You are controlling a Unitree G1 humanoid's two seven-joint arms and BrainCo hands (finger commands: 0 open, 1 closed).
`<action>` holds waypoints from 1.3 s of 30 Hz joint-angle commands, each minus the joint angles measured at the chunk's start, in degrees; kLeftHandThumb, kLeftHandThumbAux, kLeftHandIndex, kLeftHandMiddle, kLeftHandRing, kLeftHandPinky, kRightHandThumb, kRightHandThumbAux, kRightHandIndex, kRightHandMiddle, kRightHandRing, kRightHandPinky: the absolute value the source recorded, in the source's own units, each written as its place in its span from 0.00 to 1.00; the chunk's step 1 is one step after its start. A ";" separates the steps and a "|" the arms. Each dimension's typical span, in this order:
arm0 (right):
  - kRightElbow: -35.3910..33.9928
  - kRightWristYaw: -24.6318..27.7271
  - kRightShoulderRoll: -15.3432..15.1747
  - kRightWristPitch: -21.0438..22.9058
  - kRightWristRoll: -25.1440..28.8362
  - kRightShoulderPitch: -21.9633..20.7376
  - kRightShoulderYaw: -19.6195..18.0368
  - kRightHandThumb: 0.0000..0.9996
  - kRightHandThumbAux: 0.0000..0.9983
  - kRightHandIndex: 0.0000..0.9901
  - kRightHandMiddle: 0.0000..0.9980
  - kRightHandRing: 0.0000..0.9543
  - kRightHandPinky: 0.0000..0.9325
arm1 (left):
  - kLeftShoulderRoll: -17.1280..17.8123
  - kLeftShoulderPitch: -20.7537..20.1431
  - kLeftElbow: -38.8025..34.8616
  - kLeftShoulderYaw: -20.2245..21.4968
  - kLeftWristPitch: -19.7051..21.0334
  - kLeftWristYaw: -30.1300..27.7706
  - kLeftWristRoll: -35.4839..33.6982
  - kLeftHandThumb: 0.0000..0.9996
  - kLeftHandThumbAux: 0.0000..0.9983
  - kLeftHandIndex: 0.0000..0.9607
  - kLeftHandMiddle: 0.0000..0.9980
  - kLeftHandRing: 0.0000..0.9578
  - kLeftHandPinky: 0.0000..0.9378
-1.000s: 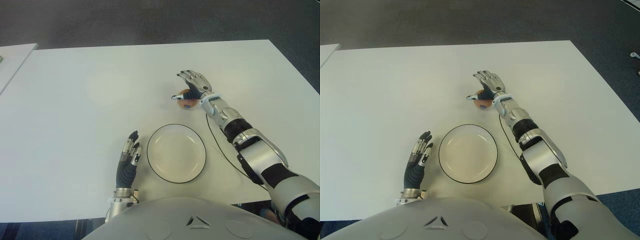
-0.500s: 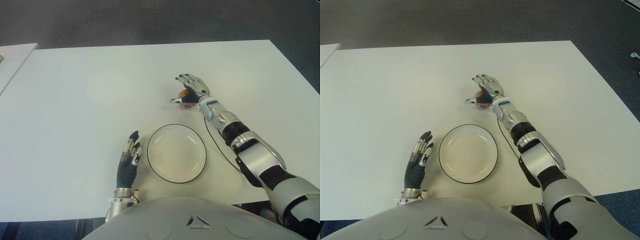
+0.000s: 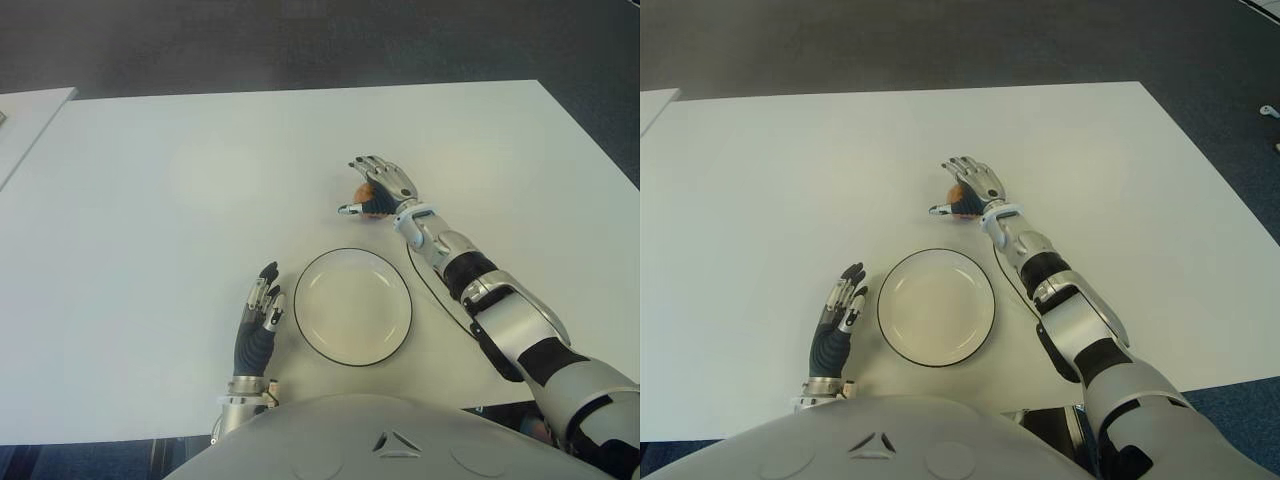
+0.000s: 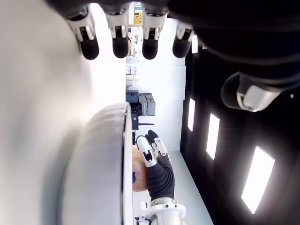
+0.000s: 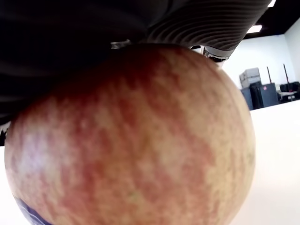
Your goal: Put the apples into the plate.
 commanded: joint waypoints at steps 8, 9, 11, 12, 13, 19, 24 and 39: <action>2.46 0.36 0.34 -1.00 0.76 3.62 1.97 0.27 0.37 0.01 0.00 0.00 0.00 | -0.01 2.07 -0.41 -0.81 2.45 0.48 0.15 0.02 0.34 0.05 0.03 0.02 0.04; 2.62 0.19 0.38 -1.07 0.75 3.70 2.12 0.27 0.37 0.01 0.00 0.00 0.00 | -0.05 2.14 -0.64 -0.89 2.53 0.49 0.16 0.01 0.34 0.05 0.03 0.02 0.04; 2.91 -0.17 0.45 -1.19 0.73 3.80 2.37 0.27 0.37 0.02 0.00 0.00 0.00 | -0.10 2.29 -1.05 -1.00 2.77 0.53 0.21 0.01 0.33 0.05 0.03 0.01 0.04; 3.06 -0.33 0.48 -1.25 0.72 3.81 2.47 0.27 0.37 0.02 0.00 0.00 0.00 | -0.10 2.34 -1.18 -1.02 2.89 0.55 0.23 0.01 0.33 0.05 0.03 0.01 0.04; 3.15 -0.44 0.50 -1.30 0.72 3.81 2.53 0.27 0.38 0.02 0.00 0.00 0.00 | -0.09 2.38 -1.27 -1.04 2.98 0.57 0.24 0.01 0.33 0.05 0.03 0.01 0.04; 3.22 -1.67 0.51 -1.75 0.76 4.08 2.67 0.28 0.38 0.02 0.01 0.00 0.00 | 0.10 3.21 -2.63 -1.36 3.97 0.52 -0.02 0.02 0.35 0.05 0.03 0.02 0.05; 2.88 -2.08 0.40 -2.26 1.12 4.25 2.51 0.27 0.38 0.03 0.02 0.00 0.02 | 0.11 3.67 -3.39 -1.54 4.32 0.67 0.02 0.03 0.36 0.05 0.03 0.02 0.05; 2.46 -2.00 -0.15 -3.47 3.16 4.39 1.52 0.26 0.38 0.05 0.03 0.01 0.03 | 0.07 4.64 -5.47 -2.00 5.53 0.59 -0.57 0.04 0.35 0.05 0.03 0.02 0.04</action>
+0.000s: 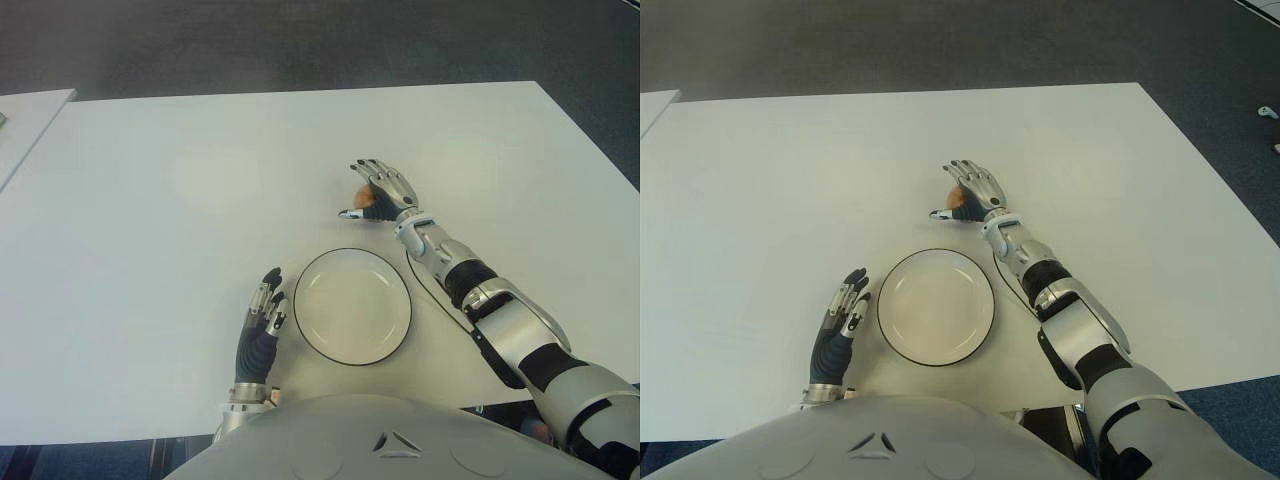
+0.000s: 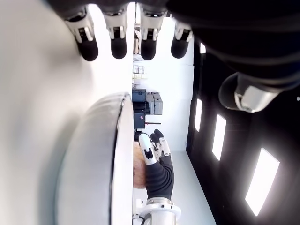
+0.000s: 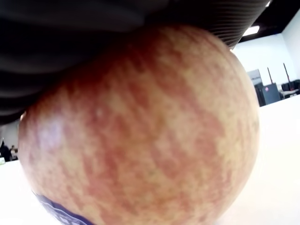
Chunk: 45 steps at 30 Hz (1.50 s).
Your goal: Put the apples into the plate.
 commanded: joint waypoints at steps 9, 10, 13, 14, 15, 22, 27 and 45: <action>1.40 2.14 -0.60 -0.85 1.28 2.46 0.31 0.28 0.39 0.05 0.03 0.01 0.04 | 0.51 1.33 -1.52 -0.44 2.52 0.15 -0.77 0.04 0.33 0.04 0.03 0.01 0.03; 1.44 2.16 -0.71 -0.99 1.39 2.40 0.27 0.28 0.39 0.06 0.04 0.01 0.05 | 0.53 1.37 -1.74 -0.50 2.72 0.14 -0.73 0.04 0.34 0.04 0.03 0.01 0.03; 1.46 2.28 -1.13 -1.26 1.55 2.20 0.25 0.28 0.39 0.06 0.04 0.02 0.05 | 0.55 1.55 -2.60 -0.78 3.58 0.05 -0.88 0.04 0.35 0.04 0.03 0.01 0.04; 1.48 2.30 -1.22 -1.31 1.56 2.13 0.27 0.28 0.39 0.07 0.04 0.02 0.06 | 0.53 1.59 -2.86 -0.87 3.78 0.03 -0.98 0.05 0.35 0.04 0.03 0.02 0.04; 1.51 2.31 -1.26 -1.34 1.58 2.08 0.29 0.28 0.39 0.07 0.04 0.02 0.06 | 0.52 1.61 -3.03 -0.92 3.93 0.02 -1.05 0.05 0.35 0.04 0.03 0.02 0.05; 1.76 2.39 -2.80 -2.76 1.12 1.05 0.78 0.30 0.39 0.11 0.08 0.06 0.10 | 0.39 1.75 -3.89 -1.09 5.06 0.60 -0.57 0.05 0.34 0.04 0.03 0.02 0.04; 2.06 2.90 -4.13 -3.70 0.44 -0.22 1.29 0.38 0.41 0.24 0.28 0.25 0.24 | 0.51 2.00 -4.67 -1.49 5.51 0.36 -0.71 0.05 0.36 0.03 0.02 0.01 0.05; 4.05 5.54 -4.89 -6.31 2.88 -0.89 0.26 0.90 0.66 0.42 0.51 0.59 0.76 | -0.63 3.50 -8.35 -3.01 8.57 2.07 -0.68 0.06 0.36 0.04 0.04 0.03 0.07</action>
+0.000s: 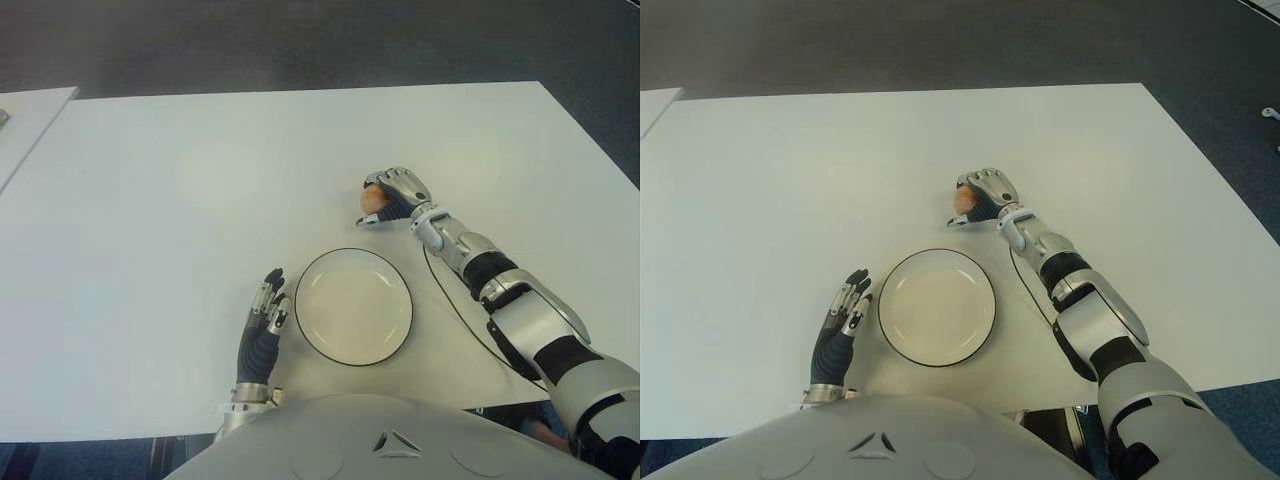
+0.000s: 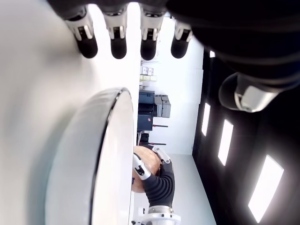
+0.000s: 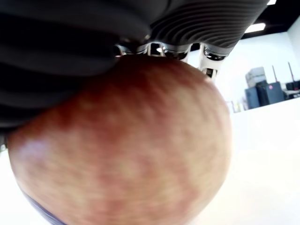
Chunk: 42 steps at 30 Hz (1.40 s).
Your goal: Put the apples into the plate.
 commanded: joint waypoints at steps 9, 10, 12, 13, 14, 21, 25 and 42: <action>-1.04 4.61 0.10 -0.63 4.00 2.90 -2.92 0.95 0.66 0.41 0.49 0.53 0.76 | -0.05 1.93 -4.03 -1.58 3.58 1.71 0.71 0.06 0.37 0.03 0.03 0.02 0.06; -1.22 4.67 0.12 -0.75 4.23 3.02 -3.20 0.95 0.66 0.41 0.49 0.53 0.76 | -0.07 1.94 -4.06 -1.59 3.73 1.73 0.63 0.06 0.37 0.03 0.03 0.02 0.06; -1.84 4.70 0.09 -1.36 5.00 3.32 -3.95 0.95 0.66 0.41 0.49 0.53 0.78 | -0.24 2.01 -4.18 -1.63 3.93 1.72 0.16 0.06 0.37 0.03 0.03 0.03 0.07; -2.17 4.68 0.06 -1.60 5.28 3.43 -4.23 0.95 0.66 0.41 0.49 0.53 0.79 | -0.29 2.04 -4.26 -1.62 4.00 1.71 -0.04 0.06 0.37 0.03 0.03 0.03 0.08; -2.34 4.72 0.01 -1.76 5.43 3.45 -4.41 0.95 0.66 0.41 0.49 0.53 0.80 | -0.35 2.03 -4.35 -1.66 4.11 1.73 -0.11 0.07 0.37 0.03 0.03 0.03 0.08; -3.91 4.61 -0.22 -2.29 6.06 3.77 -5.75 0.95 0.66 0.40 0.49 0.53 0.81 | -0.60 1.89 -4.76 -1.74 4.73 2.02 -0.24 0.07 0.38 0.02 0.03 0.04 0.09; -4.51 4.45 -0.27 -2.26 6.15 3.88 -6.37 0.95 0.66 0.40 0.49 0.53 0.82 | -0.82 1.85 -4.92 -2.00 4.63 1.98 -0.75 0.08 0.38 0.03 0.03 0.04 0.09; -12.66 5.85 -2.20 -2.52 6.29 4.05 -8.83 0.95 0.66 0.40 0.50 0.54 0.85 | -0.24 1.50 -5.69 -2.17 5.59 1.71 -1.76 0.09 0.38 0.03 0.04 0.04 0.10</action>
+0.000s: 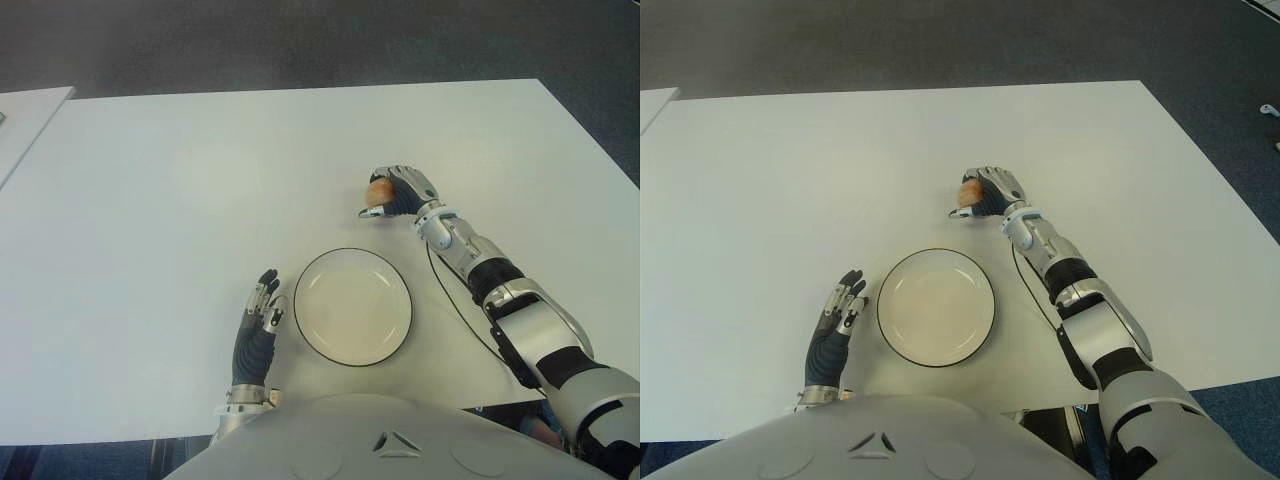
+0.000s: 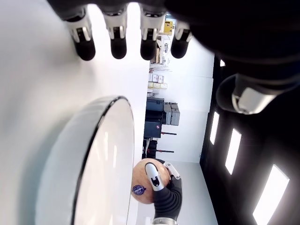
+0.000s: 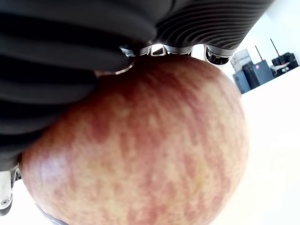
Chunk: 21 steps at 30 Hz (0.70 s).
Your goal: Put the apples into the plate.
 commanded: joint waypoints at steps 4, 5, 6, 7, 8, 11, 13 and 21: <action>-19.86 6.45 -3.65 2.55 2.68 2.70 -4.61 0.95 0.66 0.39 0.50 0.54 0.86 | -0.29 -0.58 -0.40 -0.76 0.83 0.42 -0.06 0.08 0.37 0.03 0.04 0.04 0.09; -22.19 7.37 -3.90 3.18 2.83 3.29 -5.16 0.95 0.66 0.39 0.50 0.54 0.86 | -0.24 -0.62 -0.30 -0.69 0.77 0.41 -0.07 0.08 0.37 0.03 0.04 0.04 0.10; -26.28 8.73 -4.74 3.57 3.39 4.15 -6.29 0.95 0.66 0.39 0.50 0.54 0.86 | -0.24 -0.75 -0.03 -0.61 0.56 0.51 0.09 0.08 0.37 0.03 0.04 0.04 0.10; -28.86 9.63 -5.25 3.86 3.73 4.75 -7.04 0.95 0.66 0.39 0.50 0.54 0.87 | -0.26 -0.85 0.14 -0.56 0.41 0.58 0.21 0.08 0.37 0.03 0.04 0.05 0.10; -31.40 10.45 -5.81 4.12 4.02 5.31 -7.80 0.95 0.66 0.39 0.50 0.54 0.87 | -0.28 -1.02 0.42 -0.48 0.16 0.59 0.20 0.07 0.37 0.03 0.04 0.05 0.10; -36.03 12.12 -6.58 5.04 4.24 6.53 -9.37 0.95 0.66 0.39 0.50 0.54 0.88 | -0.41 -1.37 0.98 -0.41 -0.28 0.50 -0.10 0.07 0.37 0.04 0.05 0.06 0.11; -38.48 12.99 -6.71 5.69 4.16 7.38 -10.13 0.95 0.66 0.39 0.50 0.54 0.88 | -0.44 -1.51 1.25 -0.36 -0.46 0.42 -0.32 0.07 0.37 0.04 0.05 0.06 0.11; -53.43 17.26 -7.00 6.77 4.39 15.54 -11.91 0.95 0.66 0.39 0.50 0.54 0.87 | -0.10 -1.99 1.84 -0.15 -0.56 0.62 0.35 0.07 0.37 0.05 0.05 0.06 0.11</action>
